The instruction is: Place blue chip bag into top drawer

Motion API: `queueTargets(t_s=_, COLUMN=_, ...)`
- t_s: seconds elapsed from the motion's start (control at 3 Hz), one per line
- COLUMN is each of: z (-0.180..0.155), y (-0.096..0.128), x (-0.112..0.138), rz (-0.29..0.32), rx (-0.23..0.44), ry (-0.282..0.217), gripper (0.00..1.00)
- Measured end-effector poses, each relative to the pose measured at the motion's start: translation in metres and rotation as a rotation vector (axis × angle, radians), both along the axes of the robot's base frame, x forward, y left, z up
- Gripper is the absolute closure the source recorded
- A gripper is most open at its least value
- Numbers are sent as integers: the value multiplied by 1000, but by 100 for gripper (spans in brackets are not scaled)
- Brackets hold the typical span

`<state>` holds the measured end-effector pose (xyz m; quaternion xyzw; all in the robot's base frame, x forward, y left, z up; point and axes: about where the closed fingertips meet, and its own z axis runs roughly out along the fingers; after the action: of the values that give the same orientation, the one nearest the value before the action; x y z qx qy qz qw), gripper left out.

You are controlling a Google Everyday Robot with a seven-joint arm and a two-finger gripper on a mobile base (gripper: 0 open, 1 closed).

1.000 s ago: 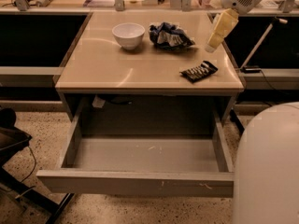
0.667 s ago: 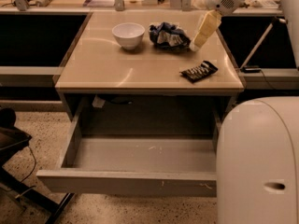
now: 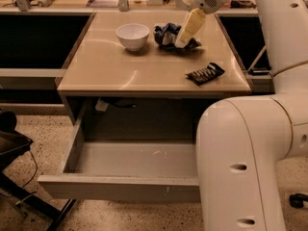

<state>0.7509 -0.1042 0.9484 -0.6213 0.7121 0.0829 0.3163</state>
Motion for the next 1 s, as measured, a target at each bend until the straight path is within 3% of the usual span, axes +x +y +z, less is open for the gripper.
queueTargets(t_s=0.33, z=-36, y=11, x=35, rz=-96, rx=13, ry=31, gripper=0)
queueTargets(t_s=0.67, z=-59, y=10, x=70, rz=-262, rx=88, ry=54, gripper=0)
queueTargets(t_s=1.0, z=-62, y=13, x=74, rz=-297, rx=109, ry=75, gripper=0)
